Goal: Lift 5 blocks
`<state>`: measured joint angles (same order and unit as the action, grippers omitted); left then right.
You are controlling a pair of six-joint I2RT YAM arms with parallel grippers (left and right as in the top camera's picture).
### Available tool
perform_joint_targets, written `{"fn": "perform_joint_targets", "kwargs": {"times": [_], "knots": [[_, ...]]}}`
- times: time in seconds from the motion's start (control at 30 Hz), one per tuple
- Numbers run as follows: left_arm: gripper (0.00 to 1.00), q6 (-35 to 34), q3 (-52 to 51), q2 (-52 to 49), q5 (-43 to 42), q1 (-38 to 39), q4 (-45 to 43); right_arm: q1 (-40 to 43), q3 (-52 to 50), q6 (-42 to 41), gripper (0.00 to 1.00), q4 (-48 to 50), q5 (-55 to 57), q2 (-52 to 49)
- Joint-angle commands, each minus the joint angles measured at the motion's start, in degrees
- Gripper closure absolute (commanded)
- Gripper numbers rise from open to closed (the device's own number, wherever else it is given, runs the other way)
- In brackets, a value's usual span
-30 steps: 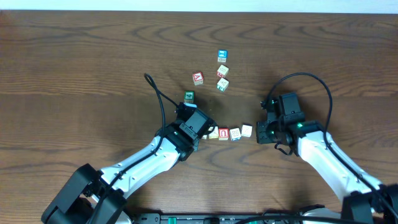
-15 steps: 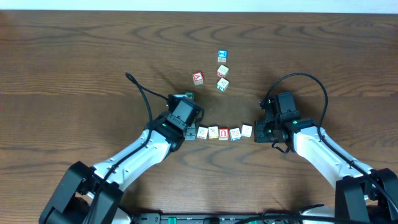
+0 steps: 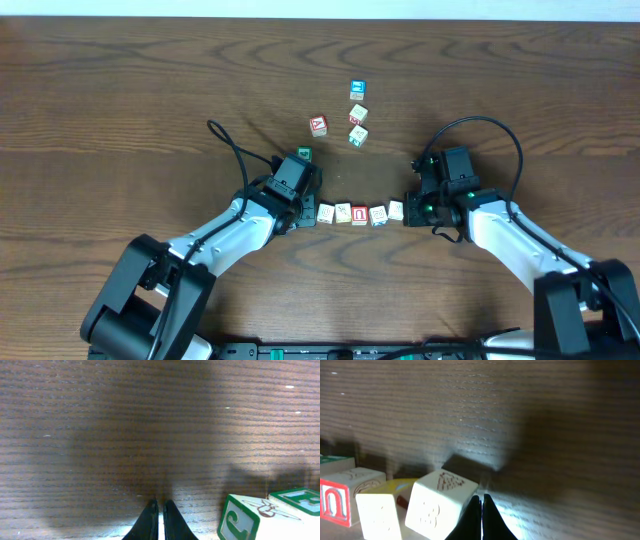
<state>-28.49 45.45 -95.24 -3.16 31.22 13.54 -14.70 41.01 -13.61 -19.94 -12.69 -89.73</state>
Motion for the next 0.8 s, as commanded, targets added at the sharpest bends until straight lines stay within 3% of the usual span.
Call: {"fn": "perform_joint_targets", "kwargs": {"times": [0.0,0.43,0.77], "knots": [[0.93,0.3,-0.3,-0.2,-0.9,-0.3,-0.4,-0.5,-0.4,1.6,0.98,1.8,-5.0,-2.1],[0.93,0.3,-0.3,-0.2,-1.0,-0.3,-0.8,-0.1,-0.2,3.4,0.99,2.6,-3.7,-2.5],[0.93,0.3,-0.3,-0.2,-3.6,-0.3,-0.8,-0.2,-0.2,3.3,0.99,0.2,-10.2,-2.5]]}}
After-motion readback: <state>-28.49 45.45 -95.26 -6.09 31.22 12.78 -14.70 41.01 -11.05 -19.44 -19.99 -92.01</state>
